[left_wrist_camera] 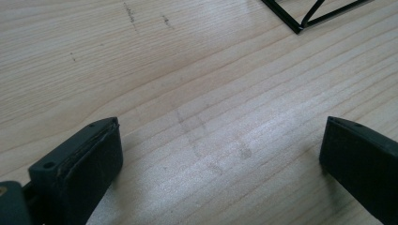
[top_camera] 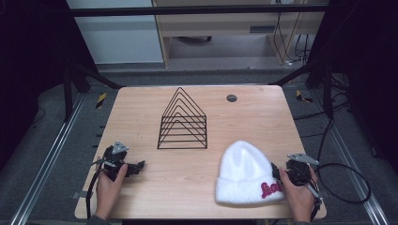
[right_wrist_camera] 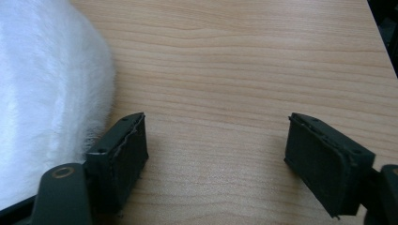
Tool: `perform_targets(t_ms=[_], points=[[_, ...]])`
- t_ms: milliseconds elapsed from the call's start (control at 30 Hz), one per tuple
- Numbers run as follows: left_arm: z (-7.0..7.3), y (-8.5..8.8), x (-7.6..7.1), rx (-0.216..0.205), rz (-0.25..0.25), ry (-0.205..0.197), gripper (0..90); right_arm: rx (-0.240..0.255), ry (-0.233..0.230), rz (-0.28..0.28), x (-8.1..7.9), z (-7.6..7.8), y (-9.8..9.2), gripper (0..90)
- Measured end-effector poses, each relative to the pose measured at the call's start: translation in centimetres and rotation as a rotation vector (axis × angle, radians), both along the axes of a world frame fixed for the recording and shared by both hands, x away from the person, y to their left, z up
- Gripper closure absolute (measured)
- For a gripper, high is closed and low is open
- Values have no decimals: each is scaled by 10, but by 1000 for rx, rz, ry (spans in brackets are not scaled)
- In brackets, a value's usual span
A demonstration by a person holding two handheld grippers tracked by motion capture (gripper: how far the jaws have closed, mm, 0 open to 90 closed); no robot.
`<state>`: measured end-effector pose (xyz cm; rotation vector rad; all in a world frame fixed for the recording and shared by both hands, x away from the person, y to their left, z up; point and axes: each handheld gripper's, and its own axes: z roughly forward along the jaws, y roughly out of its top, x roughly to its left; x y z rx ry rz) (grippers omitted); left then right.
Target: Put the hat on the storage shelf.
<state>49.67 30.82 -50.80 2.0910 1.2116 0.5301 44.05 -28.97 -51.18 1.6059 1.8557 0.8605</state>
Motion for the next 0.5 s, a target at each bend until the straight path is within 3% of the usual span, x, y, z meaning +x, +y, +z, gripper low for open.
perform_targets(t_ms=[133,233,333,500], points=[[0,-1,0,2,8,1,0,-4,4,38,0,1,-1,206],[0,-1,-2,3,19,3,0,-41,7,58,-3,7,-3,206],[0,-3,-3,-3,48,-1,0,-70,24,80,-2,22,-2,231],[0,-3,-4,-2,49,0,0,-116,20,156,6,57,9,260]])
